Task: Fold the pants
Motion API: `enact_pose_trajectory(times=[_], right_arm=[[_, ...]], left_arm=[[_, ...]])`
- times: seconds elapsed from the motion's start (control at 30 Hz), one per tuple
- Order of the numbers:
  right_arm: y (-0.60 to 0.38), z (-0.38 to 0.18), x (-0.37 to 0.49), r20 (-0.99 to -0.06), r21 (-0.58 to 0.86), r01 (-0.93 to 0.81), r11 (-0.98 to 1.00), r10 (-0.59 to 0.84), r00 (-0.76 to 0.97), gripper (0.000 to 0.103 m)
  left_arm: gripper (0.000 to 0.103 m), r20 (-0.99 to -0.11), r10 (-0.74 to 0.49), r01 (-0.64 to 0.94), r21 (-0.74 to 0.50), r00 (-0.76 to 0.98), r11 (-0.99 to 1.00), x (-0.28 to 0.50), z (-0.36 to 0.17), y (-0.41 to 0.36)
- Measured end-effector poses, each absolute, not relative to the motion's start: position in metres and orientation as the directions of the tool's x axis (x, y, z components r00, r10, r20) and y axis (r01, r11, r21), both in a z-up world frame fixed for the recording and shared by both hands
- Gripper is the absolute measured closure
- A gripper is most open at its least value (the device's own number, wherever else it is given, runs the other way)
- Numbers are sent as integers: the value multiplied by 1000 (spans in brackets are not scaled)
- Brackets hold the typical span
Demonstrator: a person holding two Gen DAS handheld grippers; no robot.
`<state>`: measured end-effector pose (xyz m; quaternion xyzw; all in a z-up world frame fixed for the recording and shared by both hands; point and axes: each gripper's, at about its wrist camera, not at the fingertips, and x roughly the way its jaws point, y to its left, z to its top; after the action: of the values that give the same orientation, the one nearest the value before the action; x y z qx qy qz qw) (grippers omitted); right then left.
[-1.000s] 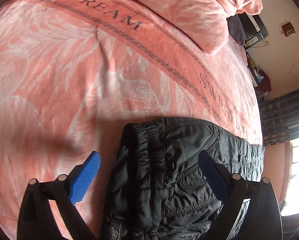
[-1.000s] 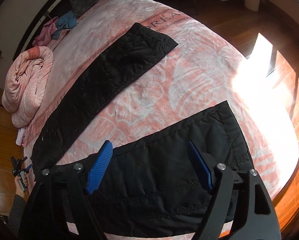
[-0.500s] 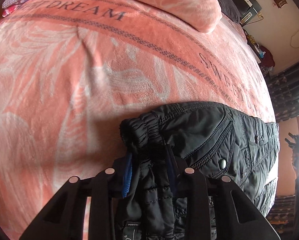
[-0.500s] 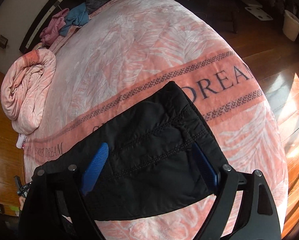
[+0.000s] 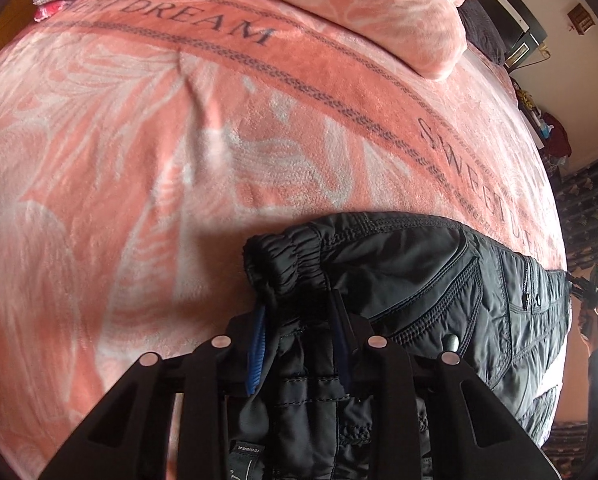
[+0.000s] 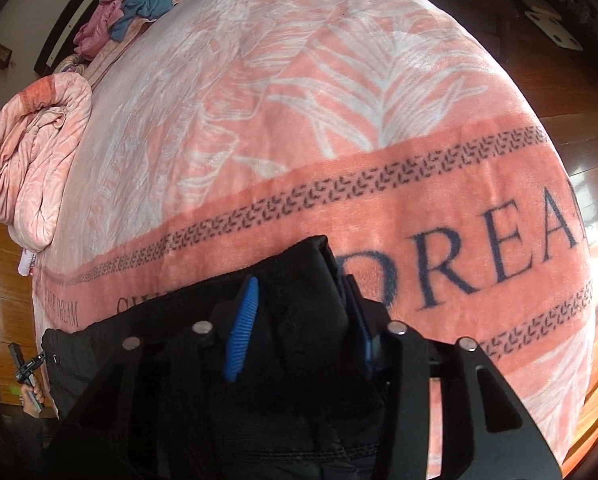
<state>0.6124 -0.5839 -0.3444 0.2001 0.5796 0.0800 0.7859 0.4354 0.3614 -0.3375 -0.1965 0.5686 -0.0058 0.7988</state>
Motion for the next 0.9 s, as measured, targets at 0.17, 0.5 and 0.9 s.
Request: enact_pose_trajectory(times=[0.17,0.5,0.9], right_arm=[[-583,-306,590,-863,396,84,914,340,374,94],[-582,-179,499,-806,364,47,930,289,516,96],[-606,-140,311,-733,373,110,921,220,644,97]], left_arm=[[97,-908,-158,-270,-275,387,923,429,-320,364],[97,-836,-162,-208,-310,524,928,401,-239,345],[98,-707,-249,-109,-420,662,901,298,-166,340]])
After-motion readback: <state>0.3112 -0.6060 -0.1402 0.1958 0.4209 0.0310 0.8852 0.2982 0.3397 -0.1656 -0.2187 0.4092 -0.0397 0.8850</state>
